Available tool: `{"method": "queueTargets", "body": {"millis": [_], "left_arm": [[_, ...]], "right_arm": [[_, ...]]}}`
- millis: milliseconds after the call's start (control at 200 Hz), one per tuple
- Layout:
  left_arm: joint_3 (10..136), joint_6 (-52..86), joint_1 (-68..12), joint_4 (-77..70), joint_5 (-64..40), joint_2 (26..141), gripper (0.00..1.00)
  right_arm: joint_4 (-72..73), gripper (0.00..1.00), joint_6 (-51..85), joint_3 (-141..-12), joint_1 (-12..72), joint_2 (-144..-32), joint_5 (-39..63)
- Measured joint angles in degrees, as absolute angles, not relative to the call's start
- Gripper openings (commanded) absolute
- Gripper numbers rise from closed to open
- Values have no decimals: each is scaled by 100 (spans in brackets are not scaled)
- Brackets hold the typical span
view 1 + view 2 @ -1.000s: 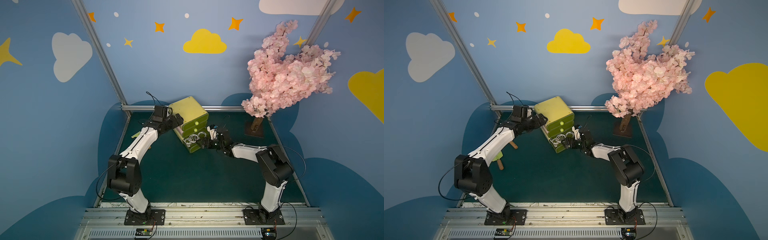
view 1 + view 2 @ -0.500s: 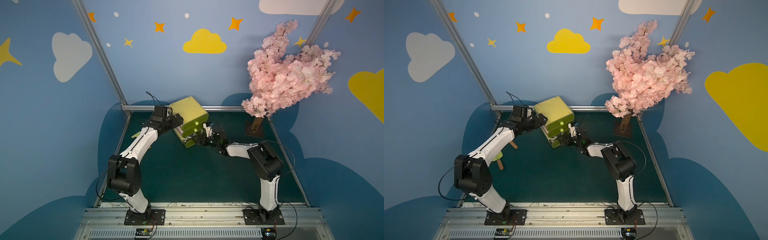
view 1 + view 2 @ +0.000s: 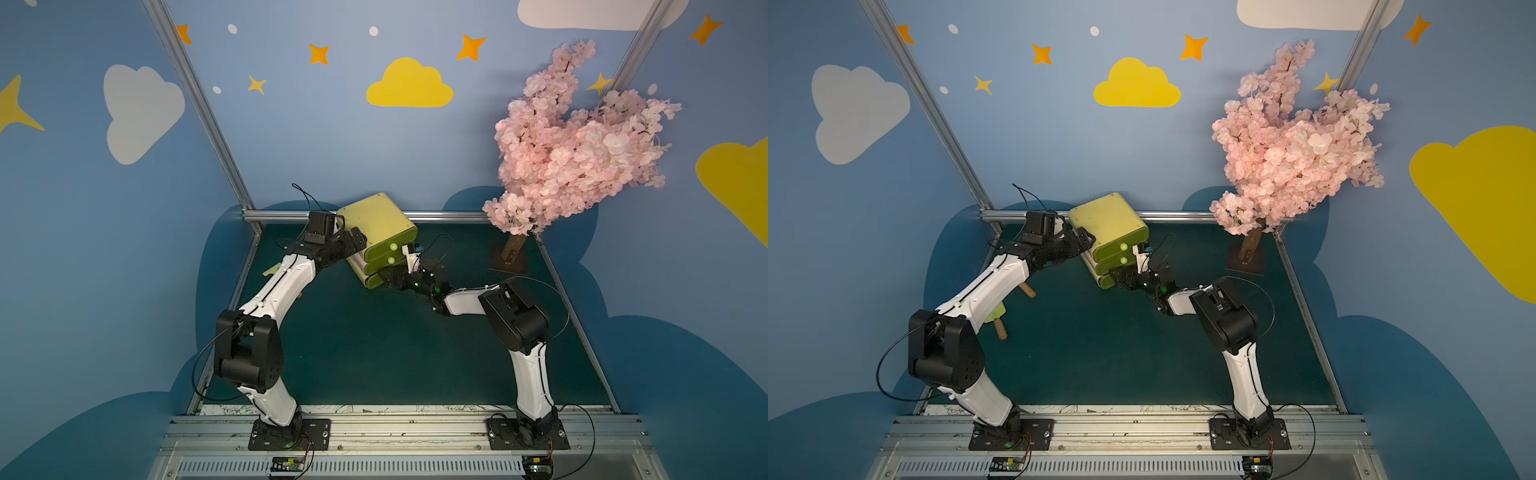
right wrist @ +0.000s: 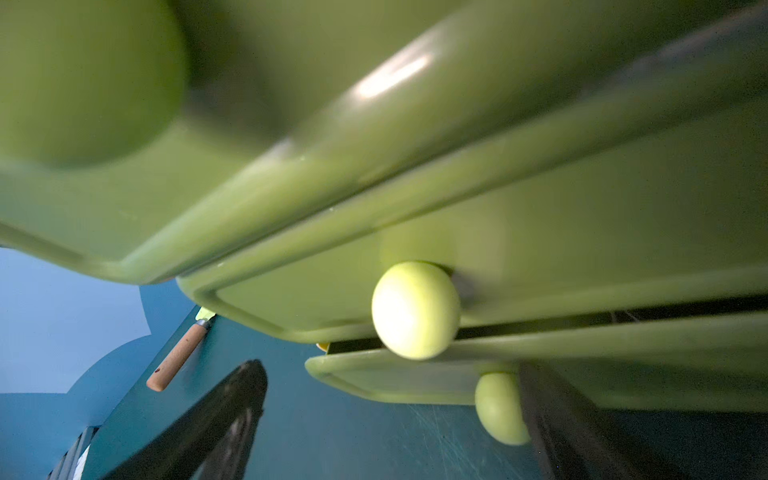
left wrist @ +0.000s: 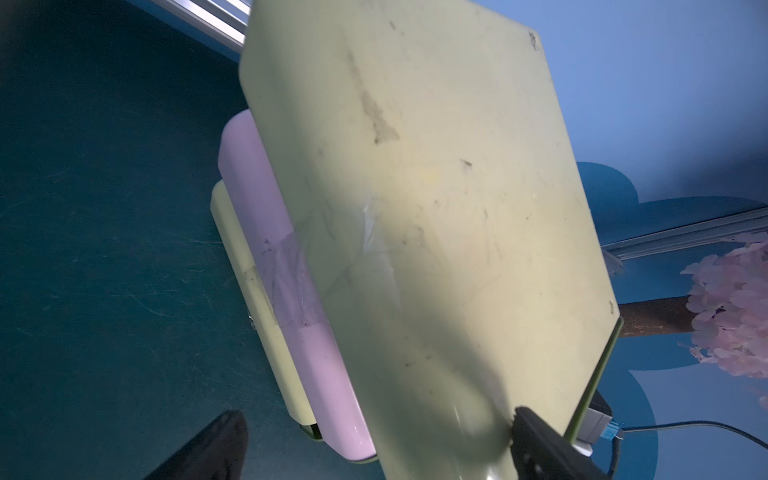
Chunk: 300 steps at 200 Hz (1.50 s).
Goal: Place the wired earphones into the drawer by color
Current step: Close the drawer in the storage box, then reset both arms
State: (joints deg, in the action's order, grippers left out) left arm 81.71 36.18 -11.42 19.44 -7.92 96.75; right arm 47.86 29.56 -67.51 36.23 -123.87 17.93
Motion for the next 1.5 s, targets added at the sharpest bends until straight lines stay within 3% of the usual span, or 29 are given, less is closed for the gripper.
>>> {"method": "queueTargets", "body": {"millis": [656, 1061, 1277, 1502], "left_arm": [[8152, 3621, -1142, 1898, -799, 9666, 100], [8324, 3485, -1057, 2263, -558, 9258, 100], [7185, 3378, -1033, 1929, -242, 7915, 100], [5249, 3063, -1033, 1417, 134, 6543, 100]], "right_arm": [[5979, 98, 2958, -6506, 3660, -12757, 1529], [6031, 98, 3118, -5177, 3459, -11743, 1452], [5815, 98, 3100, -4453, 3221, -10770, 1487], [4613, 99, 2698, -3979, 2971, -9417, 1452]]}}
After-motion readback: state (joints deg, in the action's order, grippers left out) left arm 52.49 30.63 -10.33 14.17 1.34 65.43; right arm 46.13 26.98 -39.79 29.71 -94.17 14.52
